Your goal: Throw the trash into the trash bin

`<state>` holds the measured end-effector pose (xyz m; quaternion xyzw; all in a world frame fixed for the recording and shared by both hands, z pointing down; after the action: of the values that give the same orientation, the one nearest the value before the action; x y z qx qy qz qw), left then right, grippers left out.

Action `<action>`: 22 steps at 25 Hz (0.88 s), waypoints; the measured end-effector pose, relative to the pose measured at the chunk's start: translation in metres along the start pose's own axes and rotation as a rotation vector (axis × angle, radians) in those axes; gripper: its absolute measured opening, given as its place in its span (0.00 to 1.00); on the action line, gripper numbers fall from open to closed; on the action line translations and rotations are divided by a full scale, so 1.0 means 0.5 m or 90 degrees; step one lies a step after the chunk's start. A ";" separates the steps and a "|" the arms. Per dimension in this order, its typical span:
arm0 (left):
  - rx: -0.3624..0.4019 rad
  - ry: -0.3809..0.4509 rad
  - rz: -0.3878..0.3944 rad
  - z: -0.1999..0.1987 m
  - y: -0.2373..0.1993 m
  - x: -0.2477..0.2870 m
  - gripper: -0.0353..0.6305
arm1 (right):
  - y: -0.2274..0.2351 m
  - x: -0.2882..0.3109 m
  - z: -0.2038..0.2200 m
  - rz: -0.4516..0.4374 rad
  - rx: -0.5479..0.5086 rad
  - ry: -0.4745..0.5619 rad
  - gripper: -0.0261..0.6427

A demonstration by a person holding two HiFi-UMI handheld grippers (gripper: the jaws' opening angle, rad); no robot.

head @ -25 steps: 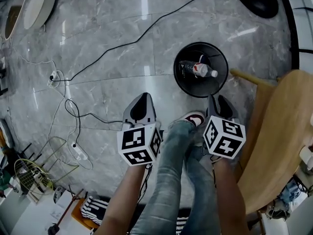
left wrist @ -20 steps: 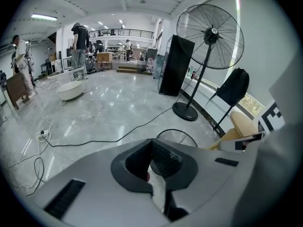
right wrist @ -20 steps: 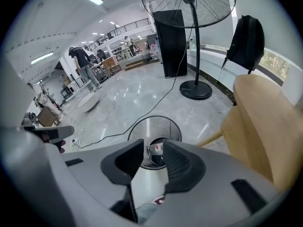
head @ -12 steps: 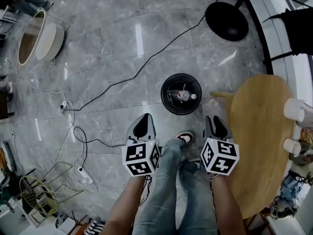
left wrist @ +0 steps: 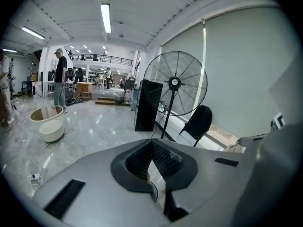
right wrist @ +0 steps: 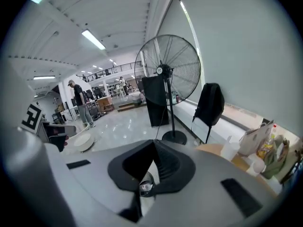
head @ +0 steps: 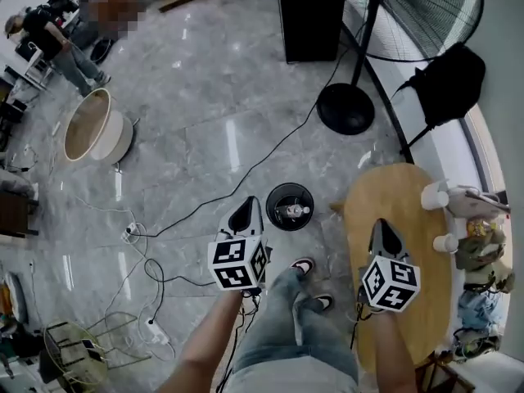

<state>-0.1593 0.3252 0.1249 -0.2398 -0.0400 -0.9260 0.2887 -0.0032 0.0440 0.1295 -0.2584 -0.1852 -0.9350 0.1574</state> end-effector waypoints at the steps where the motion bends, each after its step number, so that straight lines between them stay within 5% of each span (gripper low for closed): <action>1: 0.005 0.016 0.008 -0.039 0.004 -0.021 0.08 | 0.001 -0.027 -0.032 -0.004 -0.004 0.017 0.05; 9: 0.063 0.158 0.024 -0.274 0.035 -0.132 0.08 | 0.060 -0.193 -0.238 0.025 0.017 0.184 0.05; 22: 0.050 0.151 0.027 -0.251 0.086 -0.149 0.08 | 0.137 -0.276 -0.219 0.078 0.055 0.214 0.04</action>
<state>-0.1350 0.3011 -0.0234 -0.1182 -0.0367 -0.9392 0.3202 0.0897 -0.0359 -0.0143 -0.1022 -0.1798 -0.9448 0.2540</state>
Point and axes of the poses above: the fingertips, and each gripper's own axes: x forward along the fingers, y to its right, z out of its underside, the point moved 8 cm from there along -x, backward along the fingers, and after that the axes turned 8 degrees about x, right-handed, at the moved point
